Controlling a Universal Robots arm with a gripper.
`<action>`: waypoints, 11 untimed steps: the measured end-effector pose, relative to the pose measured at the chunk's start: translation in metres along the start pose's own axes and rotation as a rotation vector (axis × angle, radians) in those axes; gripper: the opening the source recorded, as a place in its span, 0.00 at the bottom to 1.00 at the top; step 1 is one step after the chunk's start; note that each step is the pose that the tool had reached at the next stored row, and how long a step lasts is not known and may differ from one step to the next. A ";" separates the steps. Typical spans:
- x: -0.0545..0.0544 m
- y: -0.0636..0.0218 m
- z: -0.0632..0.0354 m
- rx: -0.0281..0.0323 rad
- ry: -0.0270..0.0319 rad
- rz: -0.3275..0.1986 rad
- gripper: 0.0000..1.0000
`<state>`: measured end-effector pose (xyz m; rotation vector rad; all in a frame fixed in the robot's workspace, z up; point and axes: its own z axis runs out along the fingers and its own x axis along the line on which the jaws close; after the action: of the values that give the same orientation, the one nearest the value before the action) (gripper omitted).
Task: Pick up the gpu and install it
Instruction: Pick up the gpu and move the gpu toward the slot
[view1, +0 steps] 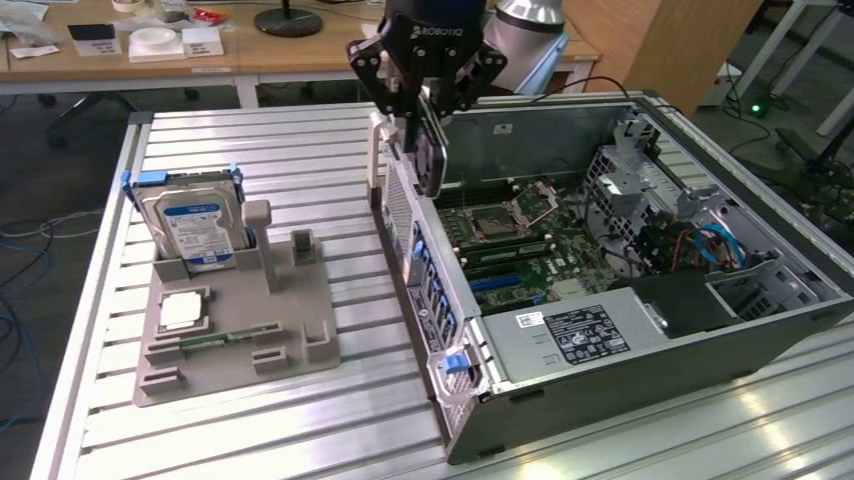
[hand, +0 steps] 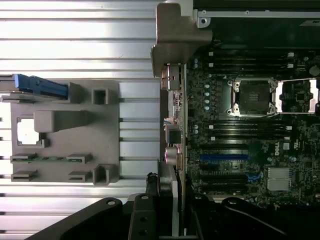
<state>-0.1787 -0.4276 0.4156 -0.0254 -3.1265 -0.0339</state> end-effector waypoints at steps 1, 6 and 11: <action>-0.002 0.0000 0.0000 -0.0001 -0.0001 0.000 0.28; -0.015 0.0003 -0.0002 0.0000 0.0001 0.000 0.28; -0.029 0.0005 -0.0002 -0.0001 0.0000 0.000 0.28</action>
<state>-0.1497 -0.4276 0.4154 -0.0254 -3.1265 -0.0339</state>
